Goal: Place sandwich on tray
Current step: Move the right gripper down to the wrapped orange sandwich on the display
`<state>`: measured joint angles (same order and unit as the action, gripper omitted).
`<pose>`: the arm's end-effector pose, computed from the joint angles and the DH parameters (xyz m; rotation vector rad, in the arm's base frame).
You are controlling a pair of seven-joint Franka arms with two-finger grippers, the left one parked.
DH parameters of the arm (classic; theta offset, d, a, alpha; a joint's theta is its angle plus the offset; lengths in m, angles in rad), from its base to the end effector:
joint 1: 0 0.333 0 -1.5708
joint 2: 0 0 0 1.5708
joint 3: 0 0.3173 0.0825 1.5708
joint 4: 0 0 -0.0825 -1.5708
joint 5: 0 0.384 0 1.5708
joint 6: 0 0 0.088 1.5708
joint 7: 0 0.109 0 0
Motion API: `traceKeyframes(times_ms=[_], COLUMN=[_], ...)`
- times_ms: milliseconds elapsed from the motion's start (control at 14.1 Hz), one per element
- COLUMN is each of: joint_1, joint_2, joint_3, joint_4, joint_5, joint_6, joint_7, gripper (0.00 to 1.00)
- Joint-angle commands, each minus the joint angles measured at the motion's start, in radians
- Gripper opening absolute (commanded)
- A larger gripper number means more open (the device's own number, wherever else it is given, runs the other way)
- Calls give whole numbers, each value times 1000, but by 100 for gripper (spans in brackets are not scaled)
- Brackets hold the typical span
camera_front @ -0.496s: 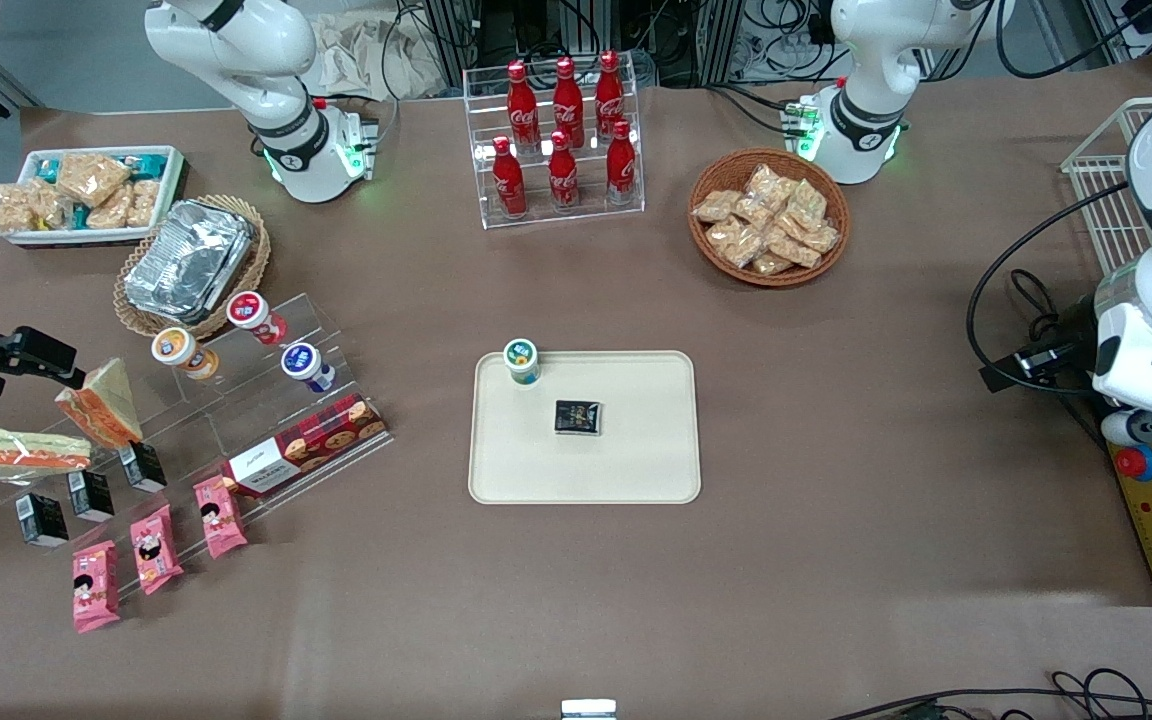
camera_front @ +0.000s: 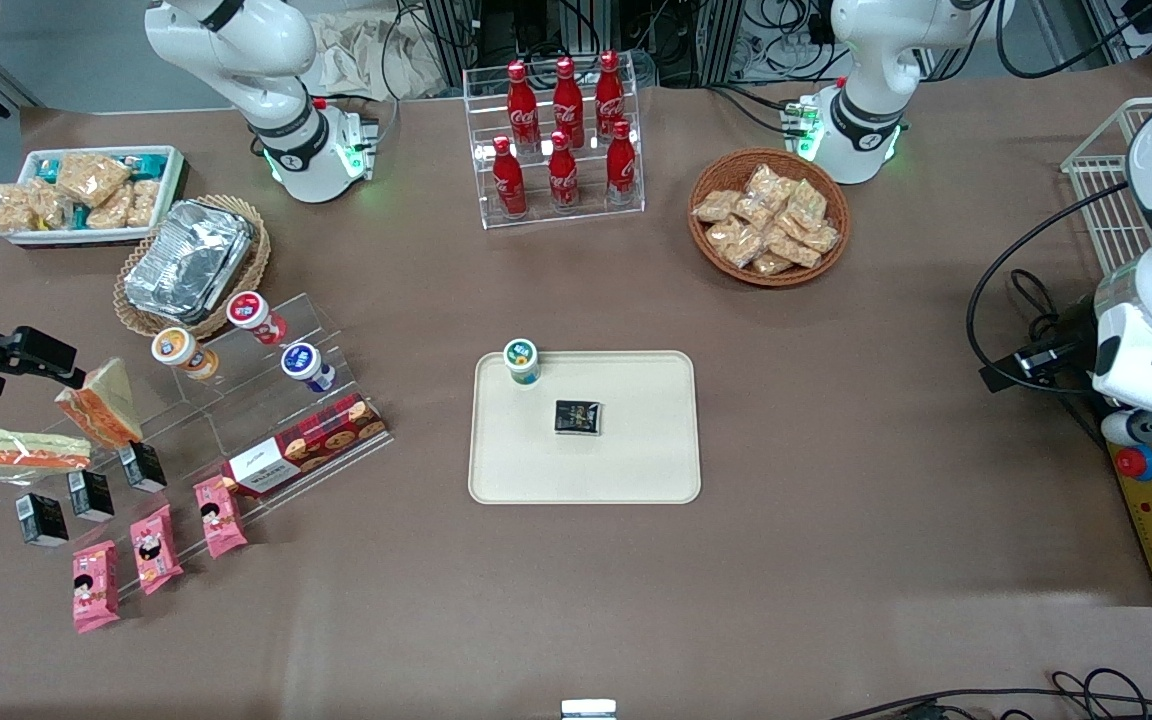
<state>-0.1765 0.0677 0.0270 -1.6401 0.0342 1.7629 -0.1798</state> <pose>0.5831 -0.0852 0.5694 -3.1139 -0.0383 -0.0938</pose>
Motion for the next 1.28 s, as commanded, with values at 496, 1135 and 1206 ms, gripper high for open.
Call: traceKeyframes(times_ms=[496, 1135, 1206], joint_1=[-23, -23, -23], joint_2=[14, 59, 79], joint_3=[-18, -65, -94], joint_4=[11, 16, 16], joint_5=[-52, -99, -91], joint_6=[4, 55, 75], joint_7=[219, 942, 959], gripper=[99, 99, 99])
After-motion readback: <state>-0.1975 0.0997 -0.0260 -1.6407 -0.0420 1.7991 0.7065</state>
